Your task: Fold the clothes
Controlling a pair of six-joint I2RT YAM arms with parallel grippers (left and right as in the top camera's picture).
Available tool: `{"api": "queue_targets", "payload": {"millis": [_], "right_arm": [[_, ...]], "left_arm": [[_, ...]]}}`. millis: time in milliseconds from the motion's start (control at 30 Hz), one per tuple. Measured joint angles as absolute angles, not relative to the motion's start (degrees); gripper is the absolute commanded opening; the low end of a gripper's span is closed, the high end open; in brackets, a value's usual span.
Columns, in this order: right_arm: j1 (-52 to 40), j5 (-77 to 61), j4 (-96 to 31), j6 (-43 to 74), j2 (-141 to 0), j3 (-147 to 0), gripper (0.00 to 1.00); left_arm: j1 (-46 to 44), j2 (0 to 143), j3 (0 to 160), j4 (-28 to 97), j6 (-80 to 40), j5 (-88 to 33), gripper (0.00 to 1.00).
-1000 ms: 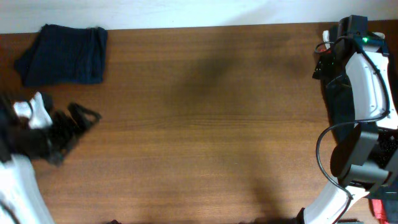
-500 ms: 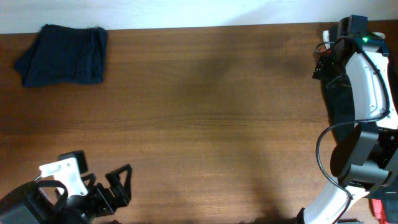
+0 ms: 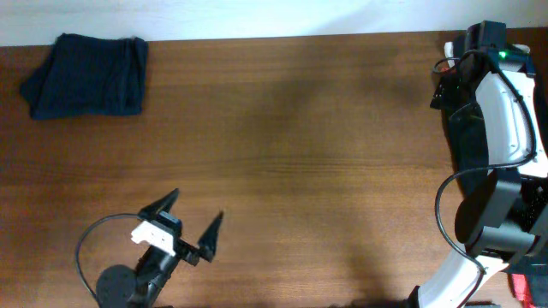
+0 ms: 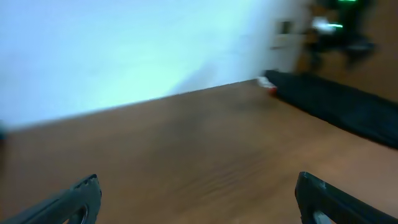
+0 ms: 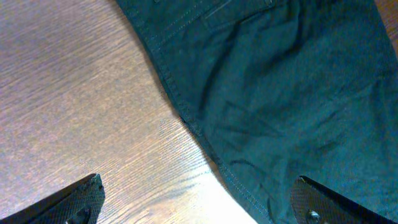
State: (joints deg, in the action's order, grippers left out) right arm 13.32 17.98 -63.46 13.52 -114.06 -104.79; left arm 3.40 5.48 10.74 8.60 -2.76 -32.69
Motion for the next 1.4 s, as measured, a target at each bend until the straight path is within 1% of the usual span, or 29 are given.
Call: {"api": "queue_targets", "payload": {"millis": [67, 167, 233, 400, 600, 767, 833, 867, 1400], "right_arm": [[13.32, 17.98, -63.42, 13.54, -114.06, -104.79, 0.99], [13.32, 17.98, -63.42, 13.50, -114.06, -104.79, 0.99], [13.32, 17.98, -63.44, 13.50, -114.06, -104.79, 0.99], [13.32, 17.98, -63.44, 13.54, -114.06, -104.79, 0.99], [13.32, 17.98, -63.44, 13.50, -114.06, -104.79, 0.99], [13.32, 17.98, -63.44, 13.54, -114.06, -104.79, 0.99], [13.32, 17.98, -63.46, 13.54, -114.06, -104.79, 0.99], [13.32, 17.96, -63.44, 13.52, -114.06, -104.79, 0.99], [13.32, 17.98, -63.44, 13.52, -114.06, -104.79, 0.99]], "left_arm": [[3.27, 4.36, 8.01, 8.29, -6.37, -24.18, 0.99], [3.27, 2.68, 4.32, 7.62, -8.12, -15.97, 0.99], [3.27, 1.02, 1.74, 4.16, -6.66, -13.26, 0.99], [3.27, 0.89, 1.06, 3.77, 2.17, -11.14, 0.99], [3.29, 0.91, 1.04, 3.11, 5.15, -4.32, 0.99], [3.29, 0.80, 0.84, -3.95, 6.26, -2.66, 0.99], [3.29, 0.64, 0.91, 2.92, 6.48, -2.48, 0.99], [3.29, 0.62, 0.73, 4.12, 6.48, -2.44, 0.99], [3.29, 0.62, 0.73, 4.25, 6.48, -2.31, 0.99]]}}
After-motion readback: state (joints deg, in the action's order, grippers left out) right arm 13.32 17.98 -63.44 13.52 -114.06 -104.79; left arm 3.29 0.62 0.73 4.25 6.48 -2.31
